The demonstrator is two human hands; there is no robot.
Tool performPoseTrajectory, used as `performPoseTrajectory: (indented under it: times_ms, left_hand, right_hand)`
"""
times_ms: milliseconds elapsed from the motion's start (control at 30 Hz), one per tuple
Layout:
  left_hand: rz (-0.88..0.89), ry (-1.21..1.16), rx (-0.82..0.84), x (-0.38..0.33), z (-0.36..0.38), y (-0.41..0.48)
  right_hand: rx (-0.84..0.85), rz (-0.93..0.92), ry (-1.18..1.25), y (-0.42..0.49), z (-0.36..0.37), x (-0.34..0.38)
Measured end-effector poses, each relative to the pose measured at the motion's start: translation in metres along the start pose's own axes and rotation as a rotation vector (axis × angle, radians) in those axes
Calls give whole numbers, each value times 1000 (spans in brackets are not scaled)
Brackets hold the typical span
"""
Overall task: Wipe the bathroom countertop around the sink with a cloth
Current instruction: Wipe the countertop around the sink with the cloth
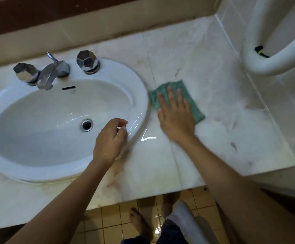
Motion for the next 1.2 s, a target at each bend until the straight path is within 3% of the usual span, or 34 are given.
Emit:
performPoseTrajectory:
  times_ms: [133, 233, 433, 567, 700, 800, 933, 1100, 1200]
  left_hand:
    - [20, 6, 7, -2, -1, 0]
    - [30, 13, 19, -3, -2, -1]
    - [64, 19, 16, -6, -1, -1]
    - [69, -23, 39, -4, -1, 0]
    - [95, -31, 37, -5, -3, -3]
    - [124, -14, 28, -5, -6, -7]
    - [113, 16, 18, -7, -7, -9]
    - [79, 61, -5, -11, -6, -7]
    - [48, 59, -15, -12, -5, -6]
  right_hand:
    - [53, -117, -64, -97, 11, 4]
    - [70, -137, -113, -123, 2, -39]
    - [60, 238, -90, -67, -27, -133]
    - [58, 313, -45, -44, -16, -87]
    - [40, 117, -36, -91, 11, 3]
    - [31, -44, -93, -138, 18, 24]
    - [49, -110, -120, -162, 7, -39]
    - [21, 222, -61, -103, -29, -161]
    - [-52, 319, -88, -37, -49, -200]
Point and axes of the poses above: each hand's wrist, its own y-axis towards the middle knuckle, its own z-axis out of the palm, x = y × z, the point moved 8 cm from there along y, towards the middle knuckle, and after that the axes turned 9 degrees about z, right-handed, at the moved point
